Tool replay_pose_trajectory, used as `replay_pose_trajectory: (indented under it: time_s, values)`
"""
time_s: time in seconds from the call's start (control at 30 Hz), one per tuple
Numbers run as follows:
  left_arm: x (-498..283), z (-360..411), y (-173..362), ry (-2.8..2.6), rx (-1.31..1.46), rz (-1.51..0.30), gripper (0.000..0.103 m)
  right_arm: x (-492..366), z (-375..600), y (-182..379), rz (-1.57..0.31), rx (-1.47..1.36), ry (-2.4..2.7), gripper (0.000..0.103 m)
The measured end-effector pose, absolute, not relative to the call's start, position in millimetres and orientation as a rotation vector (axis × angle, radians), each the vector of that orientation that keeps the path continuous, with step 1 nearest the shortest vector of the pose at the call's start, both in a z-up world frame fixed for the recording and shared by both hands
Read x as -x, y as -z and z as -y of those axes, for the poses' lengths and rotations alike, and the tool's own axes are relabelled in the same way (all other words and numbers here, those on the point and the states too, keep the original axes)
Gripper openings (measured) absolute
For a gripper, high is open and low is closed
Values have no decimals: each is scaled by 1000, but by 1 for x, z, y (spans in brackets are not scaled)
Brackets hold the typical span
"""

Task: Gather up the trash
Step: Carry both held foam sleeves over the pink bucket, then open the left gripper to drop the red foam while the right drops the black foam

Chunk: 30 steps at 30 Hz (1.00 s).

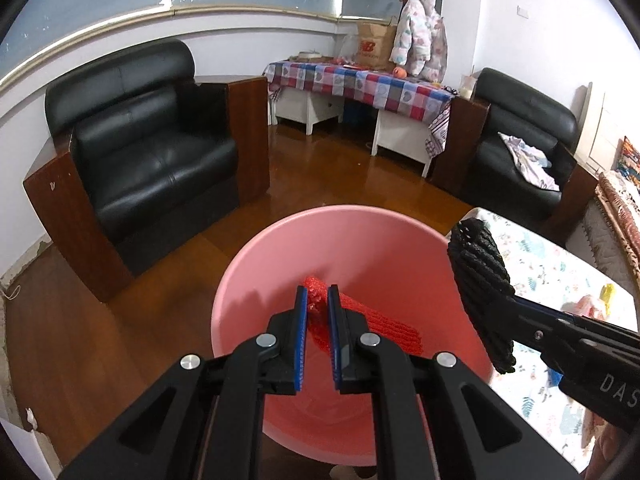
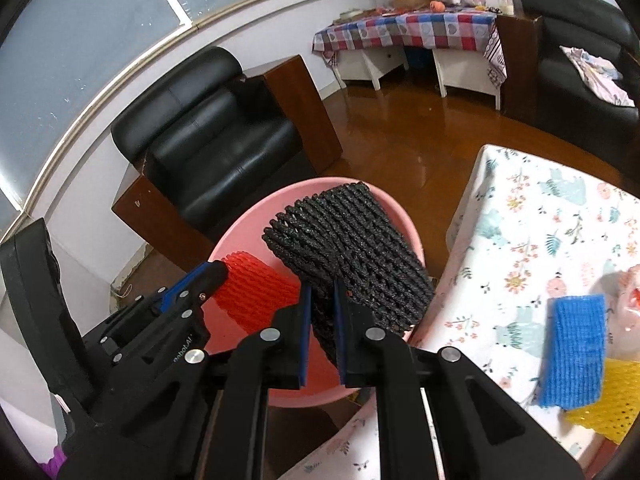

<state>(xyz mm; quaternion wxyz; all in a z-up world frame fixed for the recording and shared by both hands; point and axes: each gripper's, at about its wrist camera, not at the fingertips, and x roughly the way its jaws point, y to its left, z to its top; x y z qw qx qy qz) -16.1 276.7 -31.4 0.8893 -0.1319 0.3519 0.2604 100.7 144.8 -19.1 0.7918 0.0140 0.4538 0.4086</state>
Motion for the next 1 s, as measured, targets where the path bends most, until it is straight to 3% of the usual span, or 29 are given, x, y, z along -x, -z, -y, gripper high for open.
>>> replay_pose_trajectory:
  time_s: [0.73, 0.83, 0.93, 1.0]
  values:
    - [0, -293, 65, -554, 275, -816, 12, -110, -176, 58, -1086, -23, -864, 11]
    - [0, -291, 65, -549, 265, -814, 18, -110, -176, 59, -1080, -13, -855, 15]
    - [0, -288, 64, -537, 268, -805, 34, -110, -175, 60, -1078, -9, -843, 27]
    - [0, -285, 63, -535, 264, -803, 38, -110, -172, 60, -1072, -12, -838, 34]
